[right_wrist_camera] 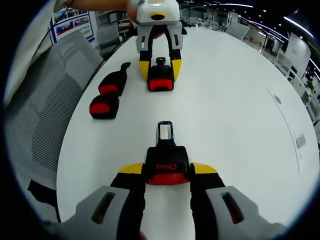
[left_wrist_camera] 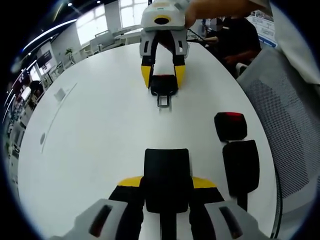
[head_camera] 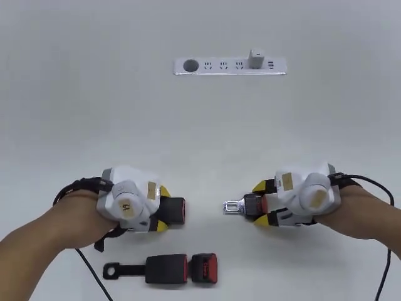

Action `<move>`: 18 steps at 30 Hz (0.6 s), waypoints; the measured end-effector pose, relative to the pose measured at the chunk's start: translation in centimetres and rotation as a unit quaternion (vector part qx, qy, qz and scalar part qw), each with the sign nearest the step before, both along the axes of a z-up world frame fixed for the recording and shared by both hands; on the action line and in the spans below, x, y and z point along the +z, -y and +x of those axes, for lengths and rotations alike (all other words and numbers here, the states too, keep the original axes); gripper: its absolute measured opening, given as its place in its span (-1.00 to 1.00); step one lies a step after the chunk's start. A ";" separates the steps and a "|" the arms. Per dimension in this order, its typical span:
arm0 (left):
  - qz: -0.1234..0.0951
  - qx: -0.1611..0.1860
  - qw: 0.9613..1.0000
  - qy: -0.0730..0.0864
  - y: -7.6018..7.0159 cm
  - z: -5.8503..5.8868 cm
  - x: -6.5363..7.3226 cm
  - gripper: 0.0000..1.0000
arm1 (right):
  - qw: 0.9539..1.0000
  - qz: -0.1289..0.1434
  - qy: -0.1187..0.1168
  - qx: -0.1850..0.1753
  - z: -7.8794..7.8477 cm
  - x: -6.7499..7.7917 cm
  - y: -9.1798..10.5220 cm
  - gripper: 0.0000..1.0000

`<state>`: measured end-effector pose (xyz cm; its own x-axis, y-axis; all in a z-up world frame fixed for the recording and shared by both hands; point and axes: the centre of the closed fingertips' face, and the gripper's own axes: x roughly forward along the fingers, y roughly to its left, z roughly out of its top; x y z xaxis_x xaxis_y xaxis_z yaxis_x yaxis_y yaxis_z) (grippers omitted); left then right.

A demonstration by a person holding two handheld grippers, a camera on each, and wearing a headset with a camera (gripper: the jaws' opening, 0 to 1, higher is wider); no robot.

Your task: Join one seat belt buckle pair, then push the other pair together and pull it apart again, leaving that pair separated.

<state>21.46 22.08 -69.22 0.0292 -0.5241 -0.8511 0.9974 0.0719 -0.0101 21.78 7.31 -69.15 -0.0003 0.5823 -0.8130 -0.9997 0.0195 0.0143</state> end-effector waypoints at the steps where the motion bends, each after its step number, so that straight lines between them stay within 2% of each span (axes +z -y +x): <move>1: 0.000 0.001 1.000 0.000 0.0 0.0 0.0 -0.29 | 1.000 0.003 -0.001 0.000 -0.2 0.0 -0.5 -0.35; 4: 0.000 0.002 1.000 -0.001 0.0 0.0 -0.1 -0.29 | 1.000 0.012 -0.001 0.004 -1.0 0.1 -2.3 -0.35; 9: -0.003 0.005 1.000 -0.002 -0.2 0.2 -0.2 -0.29 | 1.000 0.022 0.008 -0.014 -1.1 0.0 -4.9 -0.35; 18: -0.007 0.006 1.000 0.003 0.0 0.1 -0.1 -0.29 | 0.999 0.034 0.012 -0.030 -0.9 0.0 -7.3 -0.36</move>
<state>21.53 22.12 -69.34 0.0403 -0.5356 -0.8435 0.9964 0.0845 -0.0060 20.87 14.62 -69.17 0.0548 0.6352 -0.7704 -0.9969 0.0790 -0.0058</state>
